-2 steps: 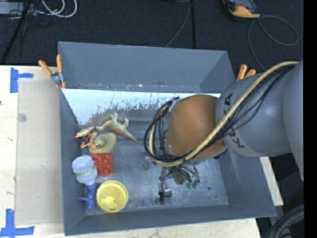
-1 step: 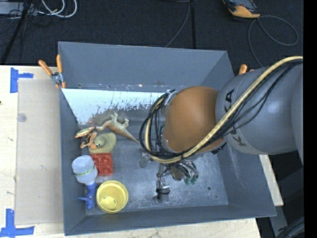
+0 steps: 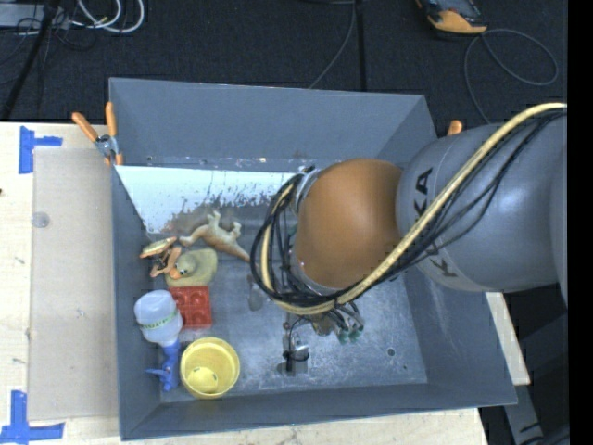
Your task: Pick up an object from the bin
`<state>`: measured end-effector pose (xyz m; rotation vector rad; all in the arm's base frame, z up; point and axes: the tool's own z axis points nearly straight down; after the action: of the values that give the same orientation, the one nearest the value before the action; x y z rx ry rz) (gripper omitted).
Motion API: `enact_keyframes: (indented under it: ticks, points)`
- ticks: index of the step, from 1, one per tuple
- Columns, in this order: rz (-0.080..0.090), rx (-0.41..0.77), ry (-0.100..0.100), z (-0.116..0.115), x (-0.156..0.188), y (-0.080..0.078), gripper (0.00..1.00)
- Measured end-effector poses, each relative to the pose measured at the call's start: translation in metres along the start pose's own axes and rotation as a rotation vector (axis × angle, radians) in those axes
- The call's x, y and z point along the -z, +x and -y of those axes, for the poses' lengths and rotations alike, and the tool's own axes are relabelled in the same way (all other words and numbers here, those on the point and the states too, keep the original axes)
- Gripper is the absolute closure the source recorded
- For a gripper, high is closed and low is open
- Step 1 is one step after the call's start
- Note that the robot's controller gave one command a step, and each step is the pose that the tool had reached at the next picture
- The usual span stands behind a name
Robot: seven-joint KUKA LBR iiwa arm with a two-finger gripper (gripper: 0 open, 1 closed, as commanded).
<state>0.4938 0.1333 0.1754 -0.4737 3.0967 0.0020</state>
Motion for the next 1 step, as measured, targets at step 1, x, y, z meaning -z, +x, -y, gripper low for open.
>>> enact_keyframes:
  ticks: [1]
  points:
    - [-0.013,-0.033,-0.002,-0.0264,-0.059,-0.0035,0.0]
